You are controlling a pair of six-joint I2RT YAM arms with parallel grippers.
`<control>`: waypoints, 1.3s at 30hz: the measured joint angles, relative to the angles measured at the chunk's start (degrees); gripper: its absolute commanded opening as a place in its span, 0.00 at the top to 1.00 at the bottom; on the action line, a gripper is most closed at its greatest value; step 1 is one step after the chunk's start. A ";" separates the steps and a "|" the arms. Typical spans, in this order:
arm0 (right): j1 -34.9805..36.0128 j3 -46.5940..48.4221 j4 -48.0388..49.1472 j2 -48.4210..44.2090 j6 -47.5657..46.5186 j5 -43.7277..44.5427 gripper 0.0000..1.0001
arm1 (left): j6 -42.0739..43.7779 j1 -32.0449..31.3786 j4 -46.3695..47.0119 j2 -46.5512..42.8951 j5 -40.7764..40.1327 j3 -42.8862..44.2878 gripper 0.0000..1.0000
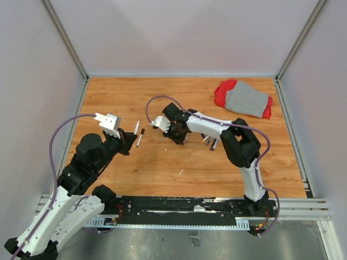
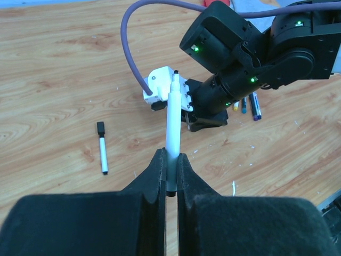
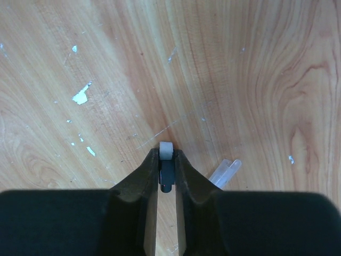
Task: Insert the pens into the pen caps
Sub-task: Pick up the pen cap from the center of the board, then place the pen cap at the center of the board.
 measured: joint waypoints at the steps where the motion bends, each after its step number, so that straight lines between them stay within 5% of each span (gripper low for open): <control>1: 0.04 0.04 0.02 0.00 0.90 0.48 0.97 | 0.00 0.00 0.00 0.00 0.00 0.00 0.99; 7: 0.09 -0.81 0.04 -0.74 9.64 2.12 0.99 | 0.00 0.00 0.00 0.00 -0.04 0.00 0.99; 19: 0.09 -20.65 -1.22 -21.22 35.21 12.00 0.98 | 0.00 0.00 0.02 1.81 -0.55 -0.42 0.99; 26: 0.09 -25.83 -2.73 -24.09 43.65 13.77 0.97 | 0.02 0.00 0.02 2.69 -0.57 -0.44 0.99; 39: 0.09 -26.36 -3.43 -19.47 46.47 13.68 0.74 | 0.02 0.00 0.02 2.71 -0.70 -0.44 0.99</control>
